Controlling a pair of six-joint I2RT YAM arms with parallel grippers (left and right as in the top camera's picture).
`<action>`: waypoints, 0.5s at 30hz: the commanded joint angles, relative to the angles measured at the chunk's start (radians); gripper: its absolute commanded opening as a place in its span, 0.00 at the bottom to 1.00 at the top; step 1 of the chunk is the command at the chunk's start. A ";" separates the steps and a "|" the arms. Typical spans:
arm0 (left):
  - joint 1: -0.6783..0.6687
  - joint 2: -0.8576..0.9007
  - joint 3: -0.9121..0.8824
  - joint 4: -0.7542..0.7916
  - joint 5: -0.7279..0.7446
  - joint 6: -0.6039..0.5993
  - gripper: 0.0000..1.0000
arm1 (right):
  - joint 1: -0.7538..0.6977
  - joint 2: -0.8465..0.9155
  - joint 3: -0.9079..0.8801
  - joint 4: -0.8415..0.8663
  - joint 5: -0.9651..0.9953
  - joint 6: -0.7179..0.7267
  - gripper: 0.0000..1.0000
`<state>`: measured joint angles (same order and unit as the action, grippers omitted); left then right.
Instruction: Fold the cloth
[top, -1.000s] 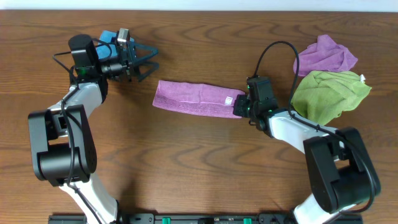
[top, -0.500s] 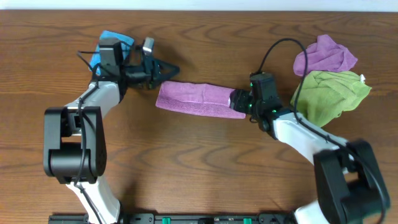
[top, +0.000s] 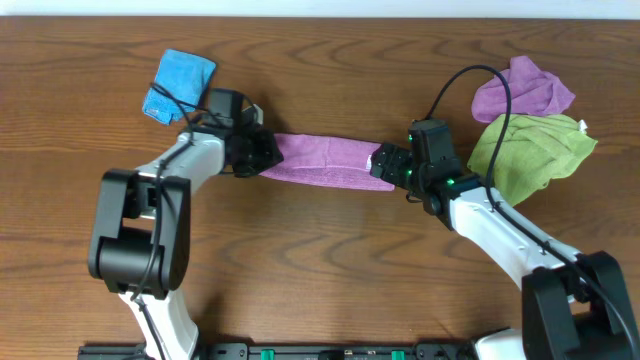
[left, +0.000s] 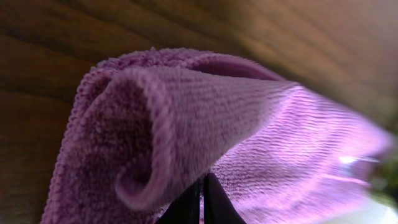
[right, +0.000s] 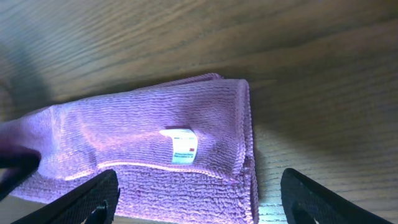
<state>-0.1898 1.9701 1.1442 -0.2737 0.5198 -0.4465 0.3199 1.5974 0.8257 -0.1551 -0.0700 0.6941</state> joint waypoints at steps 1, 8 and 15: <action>-0.049 0.005 0.005 -0.006 -0.219 0.029 0.06 | 0.008 0.024 0.008 -0.002 0.010 0.055 0.85; -0.091 0.005 0.005 -0.015 -0.286 0.028 0.06 | 0.009 0.098 0.008 0.029 -0.026 0.080 0.86; -0.090 0.005 0.005 -0.040 -0.291 0.029 0.06 | 0.009 0.159 0.008 0.104 -0.040 0.087 0.73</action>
<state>-0.2810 1.9549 1.1522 -0.2901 0.2977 -0.4389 0.3199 1.7370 0.8261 -0.0578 -0.1017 0.7635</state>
